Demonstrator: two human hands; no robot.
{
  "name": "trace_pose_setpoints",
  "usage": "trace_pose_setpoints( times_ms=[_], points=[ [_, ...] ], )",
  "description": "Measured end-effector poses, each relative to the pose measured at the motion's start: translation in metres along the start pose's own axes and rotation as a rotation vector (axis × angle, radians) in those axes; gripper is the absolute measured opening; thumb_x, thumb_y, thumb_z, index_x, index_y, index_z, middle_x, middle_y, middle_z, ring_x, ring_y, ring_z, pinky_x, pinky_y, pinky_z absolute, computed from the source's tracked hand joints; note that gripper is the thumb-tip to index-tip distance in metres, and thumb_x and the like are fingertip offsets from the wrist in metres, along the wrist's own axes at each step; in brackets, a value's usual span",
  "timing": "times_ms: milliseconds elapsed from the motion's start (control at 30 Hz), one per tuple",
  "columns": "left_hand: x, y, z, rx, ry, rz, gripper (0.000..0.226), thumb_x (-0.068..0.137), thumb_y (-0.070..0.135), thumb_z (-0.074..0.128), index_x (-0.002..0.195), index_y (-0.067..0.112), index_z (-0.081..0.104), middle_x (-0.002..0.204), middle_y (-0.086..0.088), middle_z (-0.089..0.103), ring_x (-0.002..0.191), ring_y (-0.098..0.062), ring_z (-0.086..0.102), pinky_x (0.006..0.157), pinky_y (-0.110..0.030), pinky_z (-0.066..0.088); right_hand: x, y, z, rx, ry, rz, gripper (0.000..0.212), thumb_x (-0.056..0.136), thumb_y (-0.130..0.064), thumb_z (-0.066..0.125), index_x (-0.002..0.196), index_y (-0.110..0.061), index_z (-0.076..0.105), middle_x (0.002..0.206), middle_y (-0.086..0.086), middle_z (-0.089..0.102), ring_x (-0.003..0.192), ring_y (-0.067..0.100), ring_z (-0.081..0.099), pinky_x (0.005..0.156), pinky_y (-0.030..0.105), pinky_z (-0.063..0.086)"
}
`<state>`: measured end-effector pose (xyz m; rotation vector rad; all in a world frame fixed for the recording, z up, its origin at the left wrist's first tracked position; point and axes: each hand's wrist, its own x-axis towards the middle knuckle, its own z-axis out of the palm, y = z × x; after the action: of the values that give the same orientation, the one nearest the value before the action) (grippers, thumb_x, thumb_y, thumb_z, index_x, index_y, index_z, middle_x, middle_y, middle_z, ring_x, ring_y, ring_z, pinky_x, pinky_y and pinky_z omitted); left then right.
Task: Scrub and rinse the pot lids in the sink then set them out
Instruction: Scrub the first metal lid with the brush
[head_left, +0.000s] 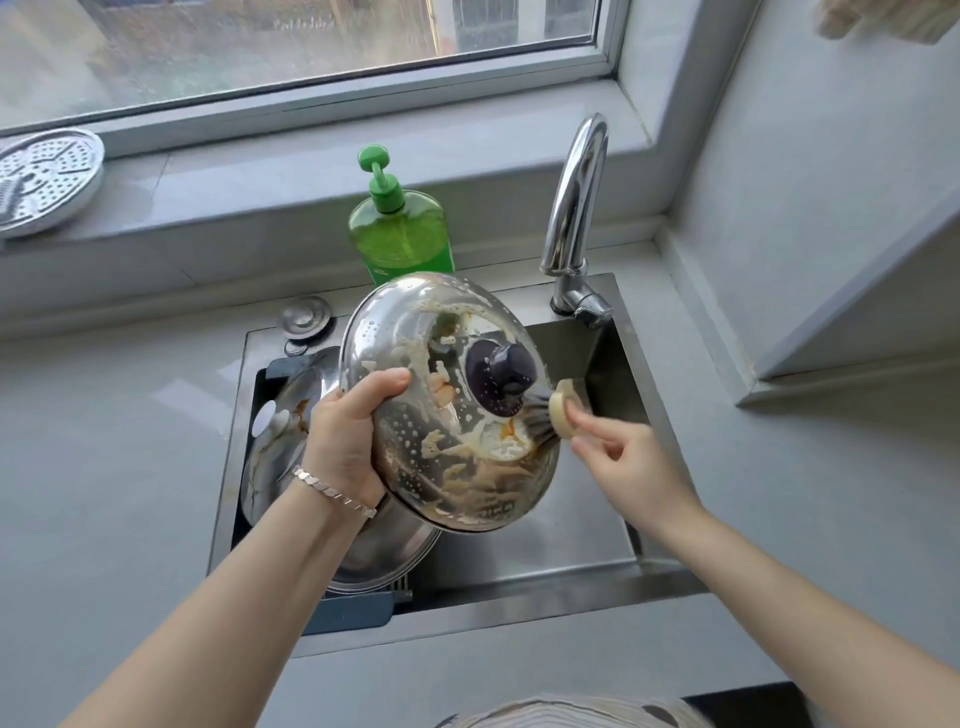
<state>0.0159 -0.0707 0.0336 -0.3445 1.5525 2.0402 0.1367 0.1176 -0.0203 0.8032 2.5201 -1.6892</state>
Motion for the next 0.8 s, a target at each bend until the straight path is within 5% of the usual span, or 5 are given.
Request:
trace_pose_setpoints(
  times_ms=[133,267,433,700,800],
  points=[
    [0.0,-0.004,-0.003,0.003,-0.003,-0.043,0.025,0.063,0.016,0.065,0.085,0.004,0.065,0.071,-0.01,0.065,0.06,-0.023,0.063,0.06,-0.035,0.057,0.013,0.008,-0.005,0.049,0.044,0.08,0.036,0.091,-0.01,0.056,0.127,-0.016,0.055,0.064,-0.025,0.061,0.055,-0.006,0.043,0.061,0.007,0.035],
    [0.003,-0.002,-0.006,0.003,0.046,-0.001,0.033,0.059,0.011,0.069,0.091,0.002,0.065,0.076,-0.012,0.066,0.064,-0.025,0.064,0.065,-0.039,0.058,-0.012,0.005,0.005,0.055,-0.081,-0.012,0.039,0.092,-0.004,0.052,0.127,-0.02,0.046,0.035,-0.025,0.039,0.042,-0.007,0.043,0.048,0.005,0.033],
    [-0.006,-0.005,0.0,0.037,-0.051,0.007,0.034,0.06,0.009,0.065,0.093,0.0,0.066,0.075,-0.014,0.069,0.063,-0.026,0.067,0.059,-0.036,0.058,0.013,0.007,-0.009,0.09,0.037,0.115,0.039,0.091,-0.004,0.054,0.129,-0.006,0.051,0.051,-0.022,0.058,0.042,-0.007,0.041,0.049,0.005,0.033],
    [-0.018,-0.015,0.019,0.149,-0.095,0.058,0.017,0.056,0.003,0.068,0.073,0.002,0.066,0.061,-0.011,0.067,0.053,-0.022,0.066,0.05,-0.03,0.056,0.047,-0.037,-0.018,0.063,0.044,-0.037,0.039,0.092,-0.007,0.053,0.13,-0.012,0.051,0.032,-0.019,0.036,0.036,0.002,0.033,0.045,0.008,0.026],
    [-0.016,-0.013,0.016,0.135,-0.087,0.069,0.022,0.056,0.004,0.067,0.077,0.002,0.066,0.061,-0.01,0.068,0.053,-0.022,0.065,0.053,-0.031,0.057,0.049,-0.017,-0.017,0.041,0.066,0.048,0.038,0.093,-0.009,0.052,0.13,-0.013,0.052,0.039,-0.02,0.039,0.038,-0.001,0.037,0.042,0.007,0.028]
  ],
)
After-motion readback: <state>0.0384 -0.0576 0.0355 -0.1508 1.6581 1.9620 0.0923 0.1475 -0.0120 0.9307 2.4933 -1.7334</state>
